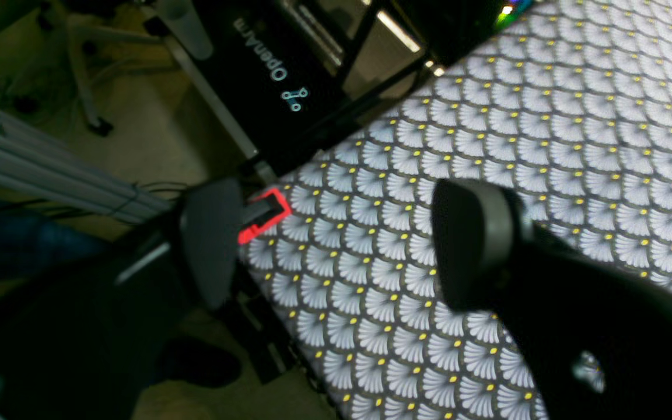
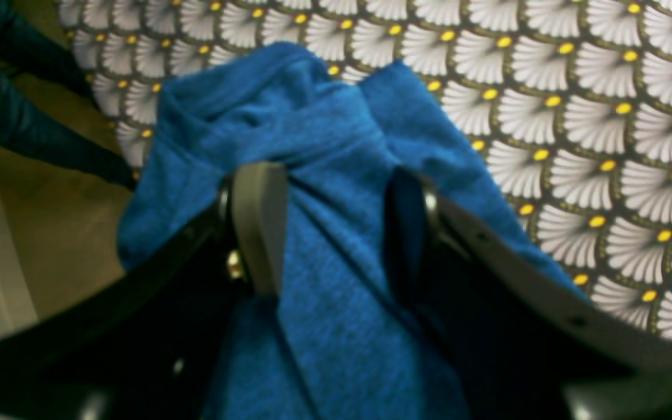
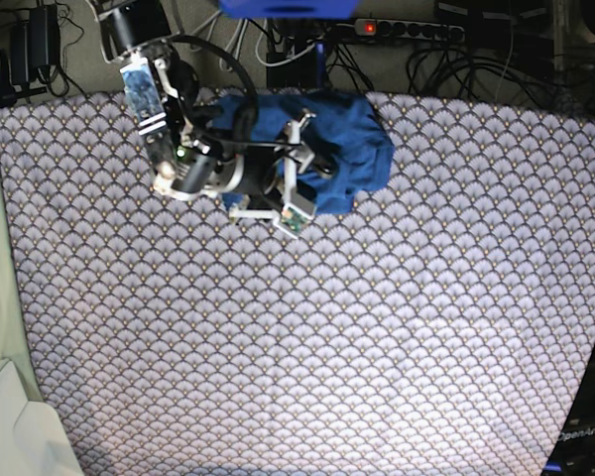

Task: Fold the T-shirt properly
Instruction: 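Press and tuck the folded shirt end with the right gripper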

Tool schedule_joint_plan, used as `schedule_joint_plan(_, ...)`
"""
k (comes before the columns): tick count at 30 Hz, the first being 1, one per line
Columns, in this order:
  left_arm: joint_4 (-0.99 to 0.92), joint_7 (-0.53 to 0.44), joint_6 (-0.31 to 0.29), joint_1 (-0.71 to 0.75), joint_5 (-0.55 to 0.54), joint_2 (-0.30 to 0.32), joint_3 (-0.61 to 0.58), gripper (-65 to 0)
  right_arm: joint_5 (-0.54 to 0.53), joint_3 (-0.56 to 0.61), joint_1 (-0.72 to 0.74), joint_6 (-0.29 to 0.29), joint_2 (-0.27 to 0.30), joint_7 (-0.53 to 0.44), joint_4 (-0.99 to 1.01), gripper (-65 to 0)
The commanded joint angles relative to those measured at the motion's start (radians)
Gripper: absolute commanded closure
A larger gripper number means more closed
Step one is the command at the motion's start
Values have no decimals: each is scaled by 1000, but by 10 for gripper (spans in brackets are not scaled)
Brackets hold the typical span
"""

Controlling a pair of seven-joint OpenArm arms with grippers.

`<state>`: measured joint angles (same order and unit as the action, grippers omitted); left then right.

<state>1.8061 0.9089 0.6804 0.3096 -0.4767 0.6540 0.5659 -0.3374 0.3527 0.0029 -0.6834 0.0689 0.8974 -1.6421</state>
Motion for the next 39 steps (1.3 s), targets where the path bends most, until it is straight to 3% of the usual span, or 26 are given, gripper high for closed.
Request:
schedule_joint_plan(1,14,-11,18,-5,2,28,13,-500,-19,3,18,-8,-4,-24,-14,-302)
schedule_joint_plan(9,14,-14,18,-5,2,28,10,-500,-18,4,70,-8,2,-25,67,-271)
schedule_joint_plan(17,14,-15,18,-8,2,28,12,-500,-19,4,101,-9,2,-25,101,0)
schedule_joint_plan(26,14,-15,18,-13,2,28,10,-500,-21,-1,151,-9,38,-24,102,0)
schedule_joint_plan(39,14,-14,18,-13,0,28,10,-500,-19,3,148,-9,38,-16,102,-1)
